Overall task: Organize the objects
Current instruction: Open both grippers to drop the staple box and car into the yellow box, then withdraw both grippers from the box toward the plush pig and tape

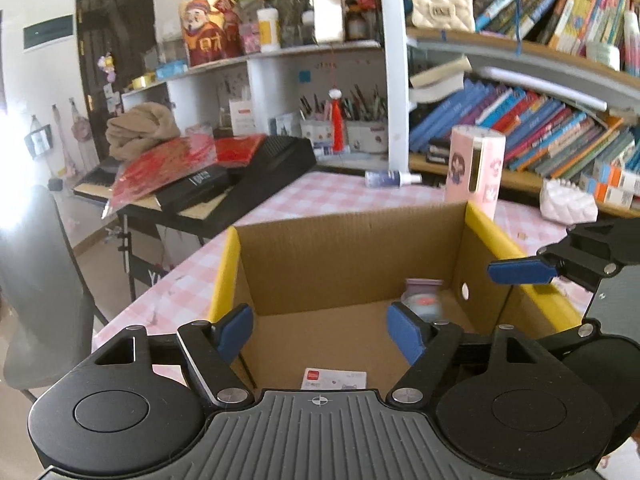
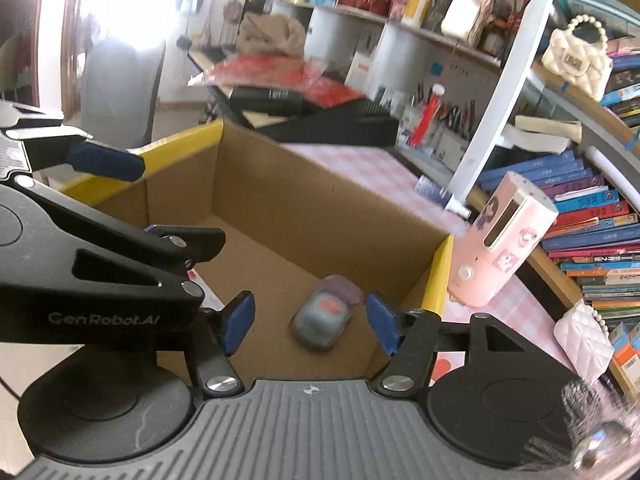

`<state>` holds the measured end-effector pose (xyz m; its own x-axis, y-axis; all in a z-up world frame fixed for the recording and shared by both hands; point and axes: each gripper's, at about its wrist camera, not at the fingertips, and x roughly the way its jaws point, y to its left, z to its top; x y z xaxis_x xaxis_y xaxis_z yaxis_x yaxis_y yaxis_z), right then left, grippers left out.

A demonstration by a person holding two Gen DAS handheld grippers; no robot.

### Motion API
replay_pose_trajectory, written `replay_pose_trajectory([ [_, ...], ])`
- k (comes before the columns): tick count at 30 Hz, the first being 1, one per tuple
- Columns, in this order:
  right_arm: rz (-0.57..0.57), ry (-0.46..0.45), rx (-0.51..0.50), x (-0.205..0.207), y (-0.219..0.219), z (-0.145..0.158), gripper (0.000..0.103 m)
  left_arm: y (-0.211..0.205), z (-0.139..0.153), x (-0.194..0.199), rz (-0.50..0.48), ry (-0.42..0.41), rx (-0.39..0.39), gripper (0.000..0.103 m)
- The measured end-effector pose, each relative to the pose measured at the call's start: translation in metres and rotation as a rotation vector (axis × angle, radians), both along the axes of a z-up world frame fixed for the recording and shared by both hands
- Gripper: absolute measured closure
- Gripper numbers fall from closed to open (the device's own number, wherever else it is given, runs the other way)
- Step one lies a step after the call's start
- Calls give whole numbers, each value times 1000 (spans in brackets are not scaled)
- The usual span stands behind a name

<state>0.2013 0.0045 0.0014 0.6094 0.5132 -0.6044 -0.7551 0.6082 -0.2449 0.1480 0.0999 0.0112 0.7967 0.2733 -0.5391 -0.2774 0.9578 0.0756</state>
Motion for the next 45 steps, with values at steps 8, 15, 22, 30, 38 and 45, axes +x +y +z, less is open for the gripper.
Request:
replay_pose_trajectory([
  [8,-45,-81,63,-22,-13,16,36,1,14,-29,44,-54,-14,20],
  [15,-116,-130,115,-45,-34,27,33,1,18,-53,37,-78,-22,19],
  [22,-199,-139,142,-71,-50,31,29,-3,15,-74,9,-72,-44,18],
  [30,-321,7,169,-97,-63,13,26,-7,5,-98,-37,-28,-54,18],
  [38,-431,66,145,-128,-72,-1,22,-10,-4,-125,-67,18,-54,10],
  [45,-499,106,154,-152,-81,-7,17,-13,-11,-140,-98,68,-58,8],
])
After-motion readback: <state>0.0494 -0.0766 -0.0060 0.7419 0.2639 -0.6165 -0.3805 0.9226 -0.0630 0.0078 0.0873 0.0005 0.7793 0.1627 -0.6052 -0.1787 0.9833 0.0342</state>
